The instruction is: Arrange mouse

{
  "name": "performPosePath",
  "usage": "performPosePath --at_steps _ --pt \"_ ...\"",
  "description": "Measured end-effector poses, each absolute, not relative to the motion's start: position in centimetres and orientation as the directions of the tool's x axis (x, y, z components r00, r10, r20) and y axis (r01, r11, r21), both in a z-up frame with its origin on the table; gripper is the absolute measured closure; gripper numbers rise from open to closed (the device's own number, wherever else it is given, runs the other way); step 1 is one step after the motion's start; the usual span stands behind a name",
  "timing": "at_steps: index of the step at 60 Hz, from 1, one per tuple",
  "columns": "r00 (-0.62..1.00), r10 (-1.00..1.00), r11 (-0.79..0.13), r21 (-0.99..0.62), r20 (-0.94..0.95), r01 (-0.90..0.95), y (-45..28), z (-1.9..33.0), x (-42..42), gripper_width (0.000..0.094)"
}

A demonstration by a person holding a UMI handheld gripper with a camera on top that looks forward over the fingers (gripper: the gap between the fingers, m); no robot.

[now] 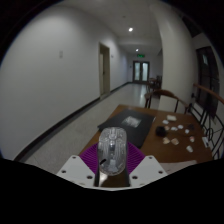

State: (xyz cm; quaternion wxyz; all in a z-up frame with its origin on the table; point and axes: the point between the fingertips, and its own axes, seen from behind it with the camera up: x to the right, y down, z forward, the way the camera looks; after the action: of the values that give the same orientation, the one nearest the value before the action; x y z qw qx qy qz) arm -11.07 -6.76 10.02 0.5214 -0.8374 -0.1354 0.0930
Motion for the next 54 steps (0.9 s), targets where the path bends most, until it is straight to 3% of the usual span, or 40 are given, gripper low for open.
performPosePath --at_steps 8,11,21,24,28,32,44,48,54 --pt "0.973 0.23 -0.296 -0.951 0.024 0.093 -10.5 17.2 -2.0 0.0597" --pt "0.983 0.168 -0.3 -0.947 0.067 0.116 -12.4 17.1 3.5 0.0598" --pt "0.999 0.037 -0.57 -0.822 -0.032 -0.005 -17.8 4.3 13.1 0.06" --pt "1.0 0.015 -0.603 -0.798 -0.024 -0.01 -19.2 1.3 15.0 0.0598" --pt "1.0 -0.01 -0.631 -0.776 0.006 -0.001 -19.9 -0.4 17.1 0.0596" --pt "1.0 -0.01 -0.625 -0.781 -0.024 -0.025 -20.4 -0.1 17.5 0.0594" --pt "0.996 0.087 -0.674 -0.738 -0.034 0.034 -22.1 0.2 17.6 0.0309" --pt "0.99 0.134 -0.677 -0.733 -0.037 0.064 -24.1 1.3 17.5 0.0061" --pt "0.982 0.184 -0.657 -0.749 -0.05 0.085 -27.9 2.8 18.4 0.0086"
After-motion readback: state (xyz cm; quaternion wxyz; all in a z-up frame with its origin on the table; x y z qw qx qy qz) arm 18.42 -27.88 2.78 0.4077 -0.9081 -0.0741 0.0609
